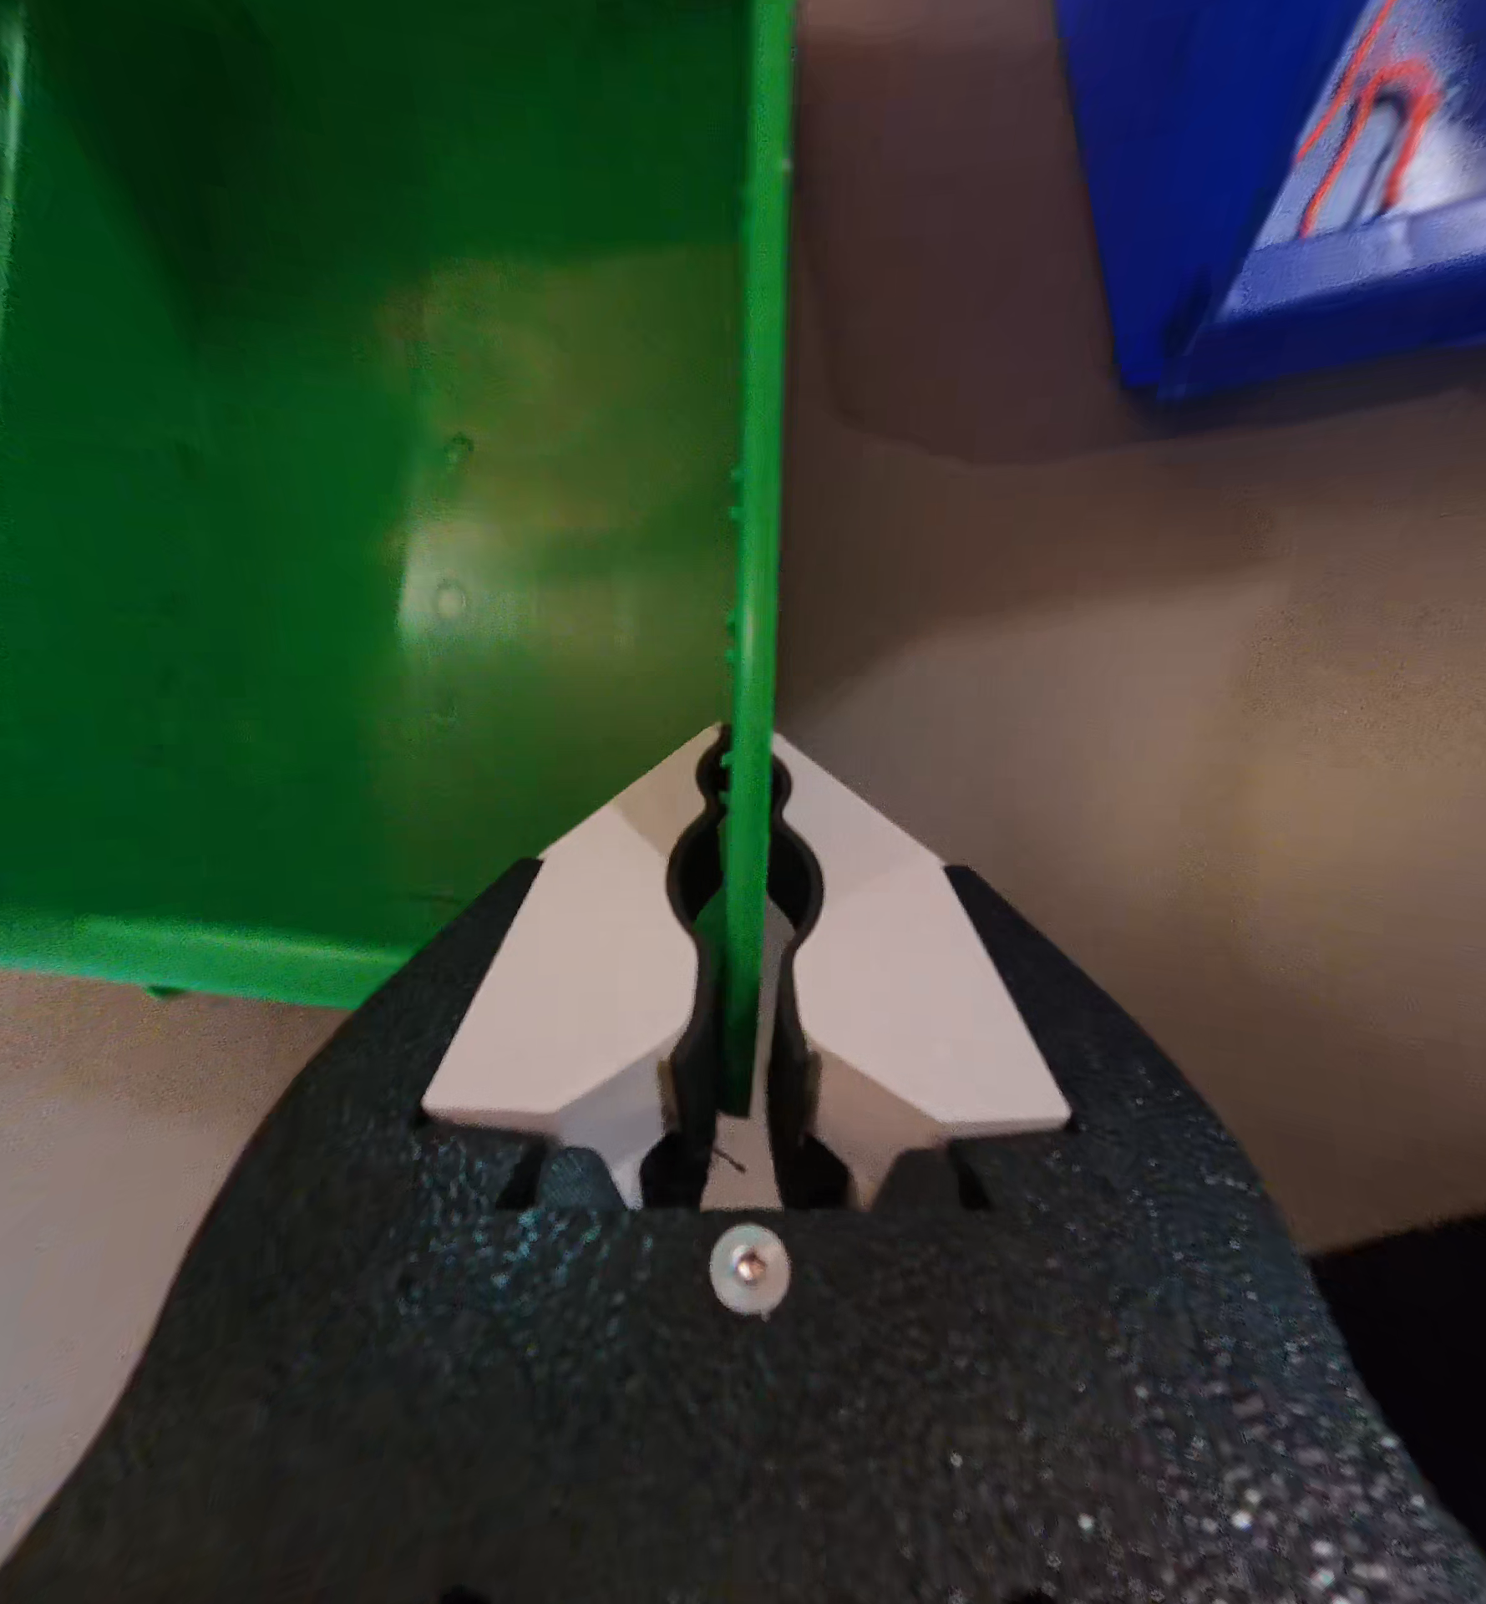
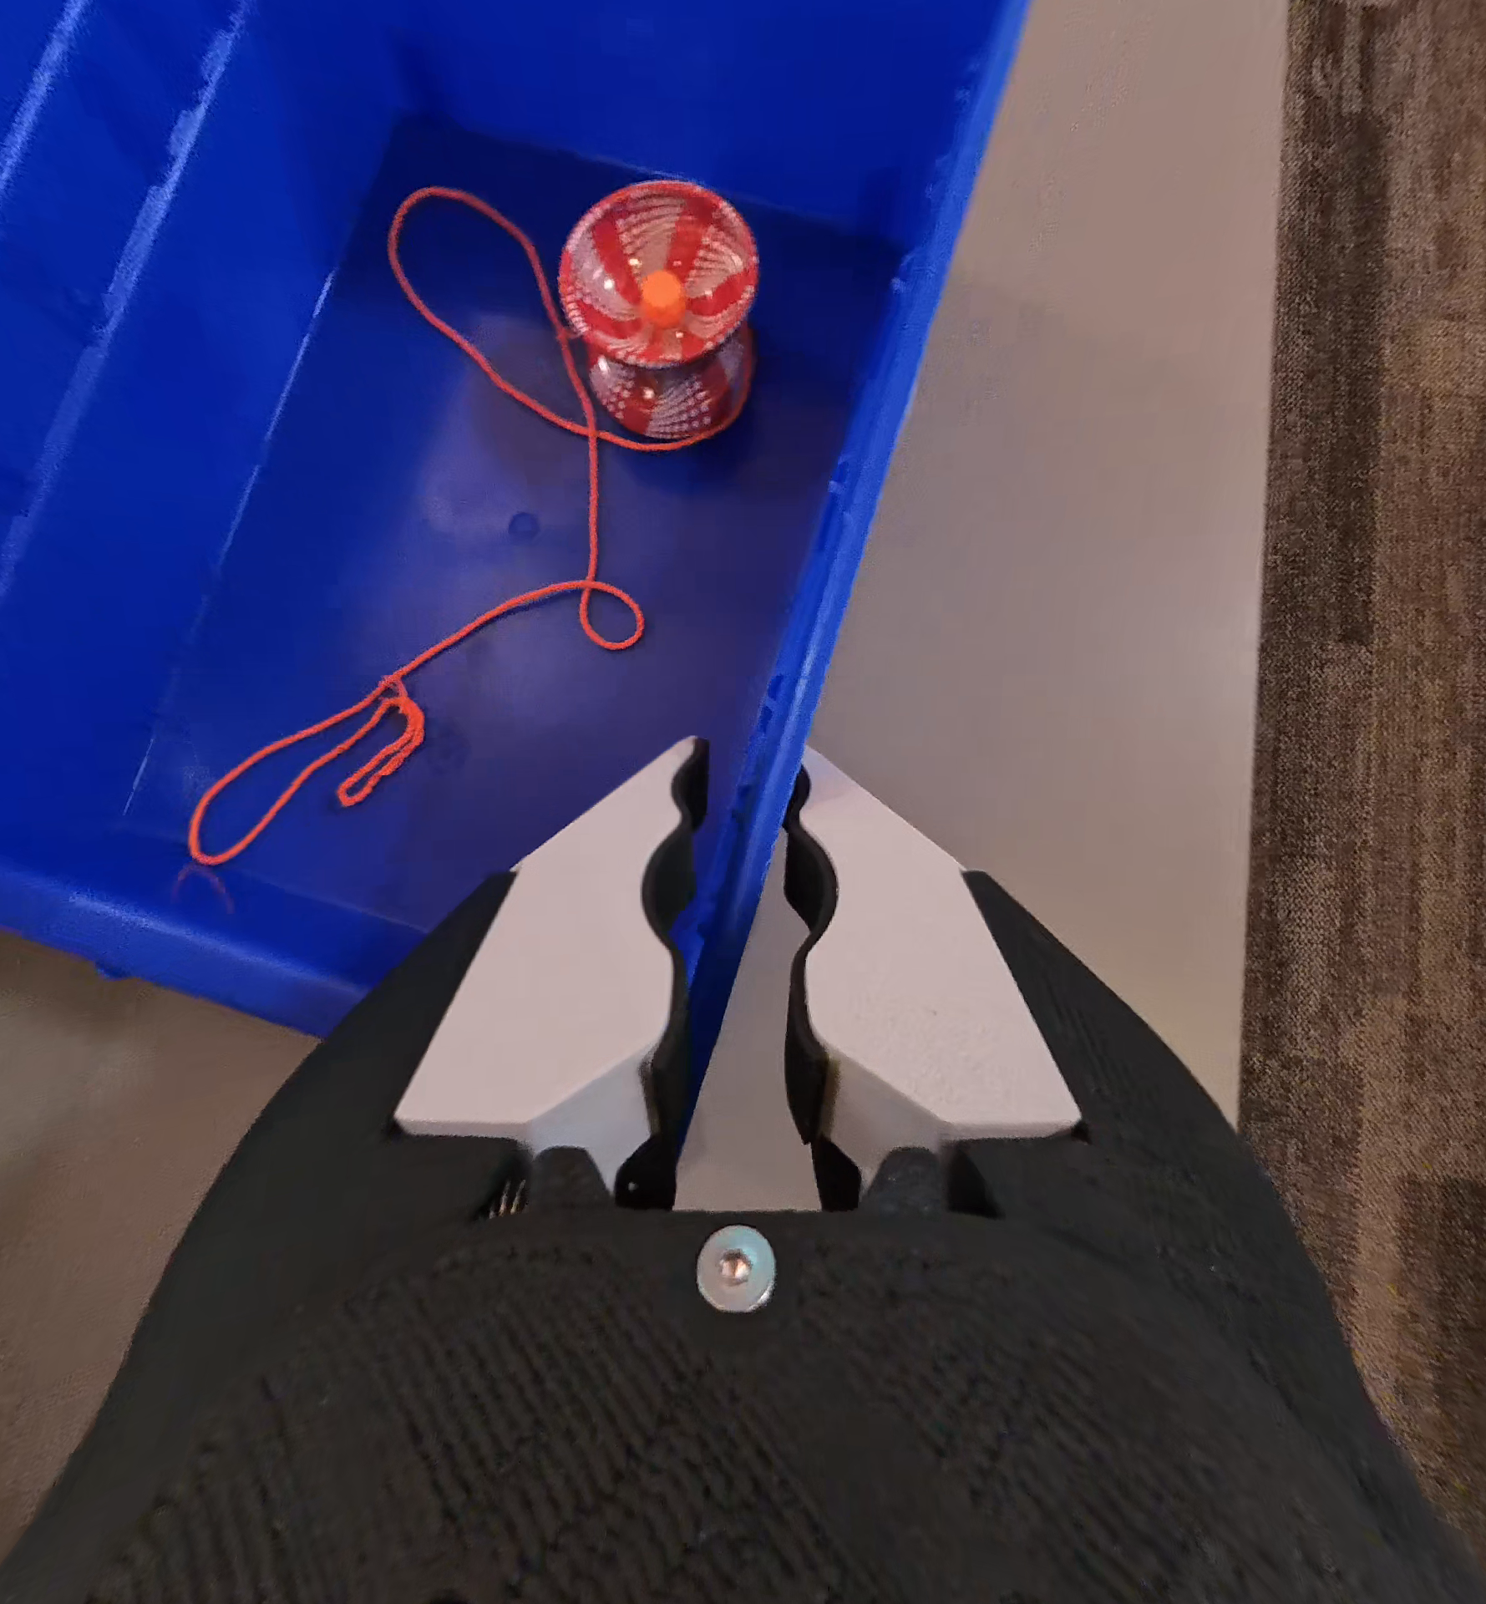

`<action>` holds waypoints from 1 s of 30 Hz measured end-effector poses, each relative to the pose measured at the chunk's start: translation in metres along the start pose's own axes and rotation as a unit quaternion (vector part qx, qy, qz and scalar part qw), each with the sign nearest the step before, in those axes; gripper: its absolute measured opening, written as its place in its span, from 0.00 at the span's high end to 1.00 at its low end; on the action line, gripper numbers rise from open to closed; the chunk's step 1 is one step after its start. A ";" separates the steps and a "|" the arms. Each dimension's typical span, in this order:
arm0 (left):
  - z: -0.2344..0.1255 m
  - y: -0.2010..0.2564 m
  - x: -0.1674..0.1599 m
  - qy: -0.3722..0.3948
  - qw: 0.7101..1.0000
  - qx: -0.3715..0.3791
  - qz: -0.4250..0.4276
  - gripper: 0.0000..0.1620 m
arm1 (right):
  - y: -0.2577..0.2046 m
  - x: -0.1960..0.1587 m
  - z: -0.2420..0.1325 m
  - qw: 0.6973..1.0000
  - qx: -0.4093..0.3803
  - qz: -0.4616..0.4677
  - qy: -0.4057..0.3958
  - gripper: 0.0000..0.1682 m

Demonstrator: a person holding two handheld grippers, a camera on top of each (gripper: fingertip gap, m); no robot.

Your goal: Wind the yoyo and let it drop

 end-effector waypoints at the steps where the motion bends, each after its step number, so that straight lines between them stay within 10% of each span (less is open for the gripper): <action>1: -0.009 -0.007 -0.009 0.008 1.000 -0.014 -0.018 0.99 | -0.006 0.001 0.001 1.000 0.000 -0.004 0.002 0.94; 8: -0.109 -0.040 -0.060 0.108 0.986 0.062 -0.114 0.99 | -0.091 0.011 0.006 0.996 0.059 -0.060 0.031 0.96; 17: -0.197 -0.070 -0.078 0.165 0.966 0.149 -0.129 0.99 | -0.211 0.022 -0.035 0.952 0.223 -0.154 0.143 0.67; 30: -0.176 0.081 0.103 0.295 0.941 -0.089 0.144 0.98 | -0.009 -0.007 -0.114 0.963 0.092 -0.022 0.252 0.66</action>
Point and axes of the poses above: each gripper's, where its closed fingertips meet, z out along the fingers, x out of its top, y = z × x across the jaws, the point moved 4 cm from there along -z, back along the fingers, and after that the axes turned 4 degrees about -y, right-handed, at the moved point
